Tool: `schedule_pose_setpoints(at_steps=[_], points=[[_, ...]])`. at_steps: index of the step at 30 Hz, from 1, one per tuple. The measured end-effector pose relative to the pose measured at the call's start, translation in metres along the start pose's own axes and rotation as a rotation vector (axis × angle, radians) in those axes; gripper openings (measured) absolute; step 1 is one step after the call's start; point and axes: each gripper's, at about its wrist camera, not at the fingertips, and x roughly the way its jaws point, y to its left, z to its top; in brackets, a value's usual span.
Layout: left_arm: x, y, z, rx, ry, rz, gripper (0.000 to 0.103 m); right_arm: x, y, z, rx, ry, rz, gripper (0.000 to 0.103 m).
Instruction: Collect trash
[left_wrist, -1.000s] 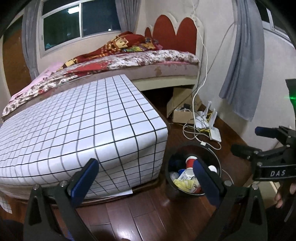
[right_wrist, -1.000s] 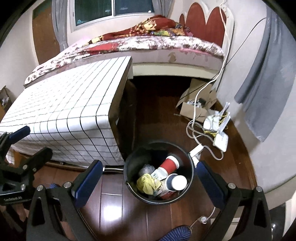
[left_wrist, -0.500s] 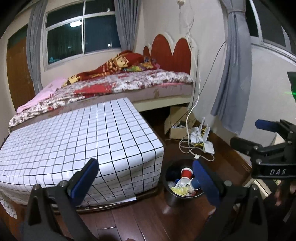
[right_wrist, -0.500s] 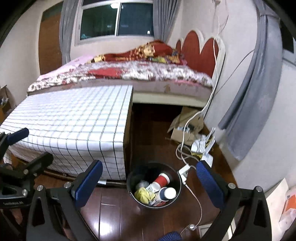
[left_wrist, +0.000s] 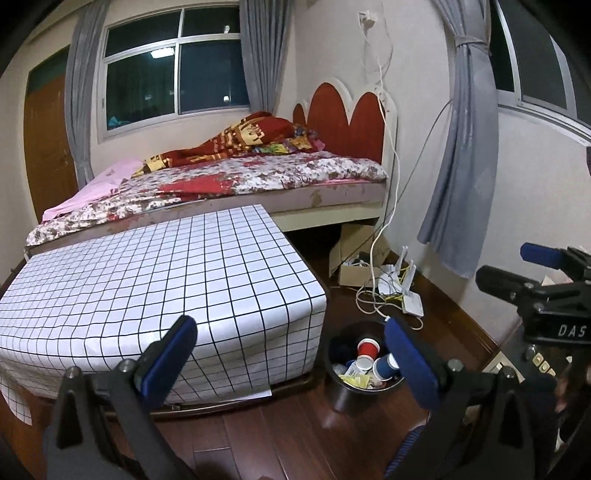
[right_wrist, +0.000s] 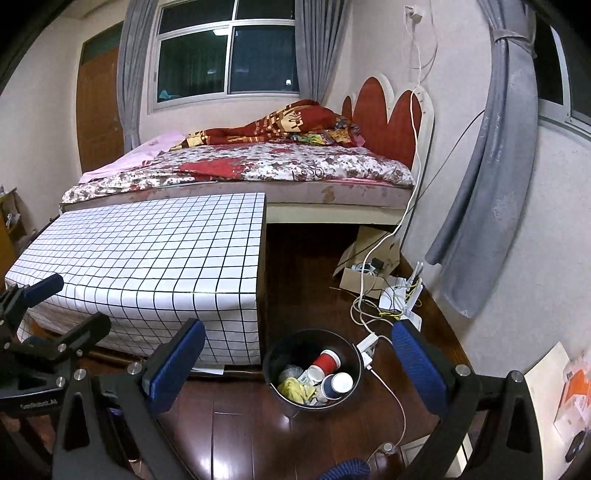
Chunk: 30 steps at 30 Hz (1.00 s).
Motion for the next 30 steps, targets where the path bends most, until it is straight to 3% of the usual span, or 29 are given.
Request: schedule_pose_setpoints(at_steps=[30], points=[[-0.007, -0.009, 0.006, 0.010, -0.020, -0.011, 0.102, -0.010, 0.001, 0.000, 0.005, -0.018, 0.005, 0.102]])
